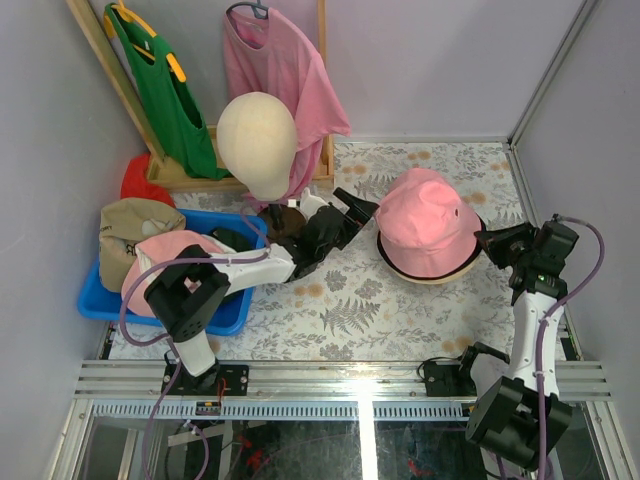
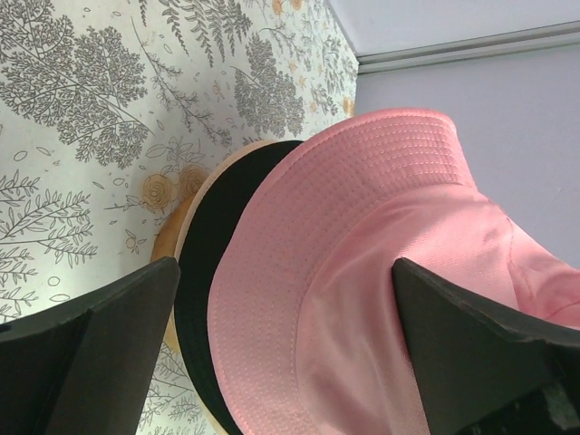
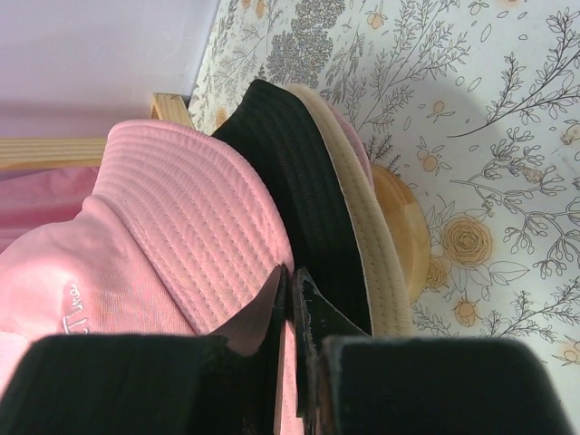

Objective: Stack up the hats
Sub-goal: Stack the hat on the hat.

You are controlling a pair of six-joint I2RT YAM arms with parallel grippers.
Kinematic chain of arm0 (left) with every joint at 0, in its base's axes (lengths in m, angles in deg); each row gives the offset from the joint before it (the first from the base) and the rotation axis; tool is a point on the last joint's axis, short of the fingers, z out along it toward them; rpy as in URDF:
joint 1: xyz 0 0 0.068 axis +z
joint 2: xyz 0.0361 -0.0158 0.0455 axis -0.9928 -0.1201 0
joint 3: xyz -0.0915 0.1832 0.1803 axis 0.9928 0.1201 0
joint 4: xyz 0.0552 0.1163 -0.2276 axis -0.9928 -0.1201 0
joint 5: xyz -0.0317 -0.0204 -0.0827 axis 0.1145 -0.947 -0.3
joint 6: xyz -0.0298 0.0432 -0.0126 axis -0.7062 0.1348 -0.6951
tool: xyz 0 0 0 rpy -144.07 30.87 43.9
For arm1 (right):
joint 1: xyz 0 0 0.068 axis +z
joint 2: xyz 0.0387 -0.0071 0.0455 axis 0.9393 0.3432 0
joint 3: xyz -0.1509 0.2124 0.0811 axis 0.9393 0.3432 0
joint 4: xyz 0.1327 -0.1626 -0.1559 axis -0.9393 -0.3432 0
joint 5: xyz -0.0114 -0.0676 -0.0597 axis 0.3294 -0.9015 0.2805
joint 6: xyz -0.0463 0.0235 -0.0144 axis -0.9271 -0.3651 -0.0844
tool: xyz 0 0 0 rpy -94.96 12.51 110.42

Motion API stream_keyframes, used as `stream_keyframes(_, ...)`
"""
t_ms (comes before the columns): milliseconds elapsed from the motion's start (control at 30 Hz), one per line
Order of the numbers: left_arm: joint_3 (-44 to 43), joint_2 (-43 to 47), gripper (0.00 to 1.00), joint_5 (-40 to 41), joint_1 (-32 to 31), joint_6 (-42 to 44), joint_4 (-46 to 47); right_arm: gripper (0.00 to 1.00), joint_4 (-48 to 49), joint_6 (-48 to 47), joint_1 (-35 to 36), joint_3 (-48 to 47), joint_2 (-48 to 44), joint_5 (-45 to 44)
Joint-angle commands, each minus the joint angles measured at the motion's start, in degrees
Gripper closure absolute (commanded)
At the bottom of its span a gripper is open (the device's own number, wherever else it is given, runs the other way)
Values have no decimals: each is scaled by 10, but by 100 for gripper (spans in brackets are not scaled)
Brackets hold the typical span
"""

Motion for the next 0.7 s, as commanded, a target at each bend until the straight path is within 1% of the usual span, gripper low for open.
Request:
stream_keyframes(0, 32, 9, 0, 26, 6, 8, 83, 100, -4, -21, -11, -14, 7, -11)
stream_keyframes(133, 40, 17, 0, 22, 8, 15, 115, 100, -12, -27, -14, -26, 16, -9)
stream_keyframes(333, 39, 39, 0, 38, 11, 22, 111, 100, -21, -33, -17, -38, 31, -9)
stream_keyframes(500, 48, 34, 0, 38, 16, 11, 109, 100, -21, -36, -21, -45, 42, -7)
stream_keyframes(667, 55, 11, 0, 18, 23, 9, 138, 100, -16, -43, -25, -47, 52, -4)
